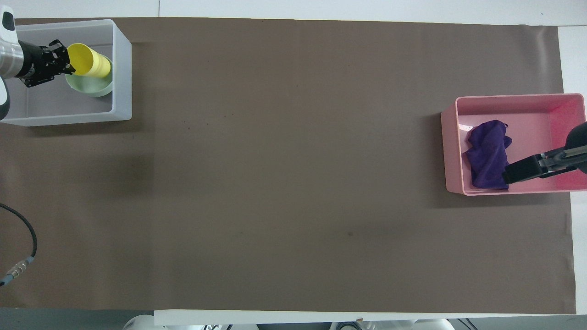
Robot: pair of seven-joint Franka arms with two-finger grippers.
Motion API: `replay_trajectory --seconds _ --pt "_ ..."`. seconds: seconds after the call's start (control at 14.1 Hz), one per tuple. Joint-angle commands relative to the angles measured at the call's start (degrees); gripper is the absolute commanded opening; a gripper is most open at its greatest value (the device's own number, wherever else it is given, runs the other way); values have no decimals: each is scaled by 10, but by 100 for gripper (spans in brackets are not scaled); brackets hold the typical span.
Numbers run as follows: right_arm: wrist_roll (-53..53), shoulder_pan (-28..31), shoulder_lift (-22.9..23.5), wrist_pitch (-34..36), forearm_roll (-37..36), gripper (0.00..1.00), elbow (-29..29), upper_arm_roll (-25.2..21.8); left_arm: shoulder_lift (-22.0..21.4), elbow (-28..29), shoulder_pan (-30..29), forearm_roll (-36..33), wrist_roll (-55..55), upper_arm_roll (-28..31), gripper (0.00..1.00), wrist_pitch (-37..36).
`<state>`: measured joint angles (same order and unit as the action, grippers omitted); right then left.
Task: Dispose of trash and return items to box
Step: 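Place the yellow cup into the bowl in the white box with the left gripper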
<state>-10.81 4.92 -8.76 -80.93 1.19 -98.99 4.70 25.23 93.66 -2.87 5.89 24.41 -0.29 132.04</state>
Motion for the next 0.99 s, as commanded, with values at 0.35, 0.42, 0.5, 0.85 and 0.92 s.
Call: replay_trajectory --seconds 0.35,0.42,0.5,0.85,0.92 --pt "-8 27 1 -20 14 100 2 -7 -74 -13 8 -55 -43 -1 100 -141" --pt "-7 26 1 -41 14 100 1 -7 -96 -9 10 -55 -65 -3 100 -173" --pt "-8 23 1 -41 14 100 3 -7 -120 4 24 -55 -101 -3 100 -215" --pt "-7 27 3 -9 21 100 16 -6 -323 187 81 -93 -176 -5 100 -262" --pt "-6 22 1 -8 21 100 21 -8 -345 175 81 -93 -224 -5 100 -307"
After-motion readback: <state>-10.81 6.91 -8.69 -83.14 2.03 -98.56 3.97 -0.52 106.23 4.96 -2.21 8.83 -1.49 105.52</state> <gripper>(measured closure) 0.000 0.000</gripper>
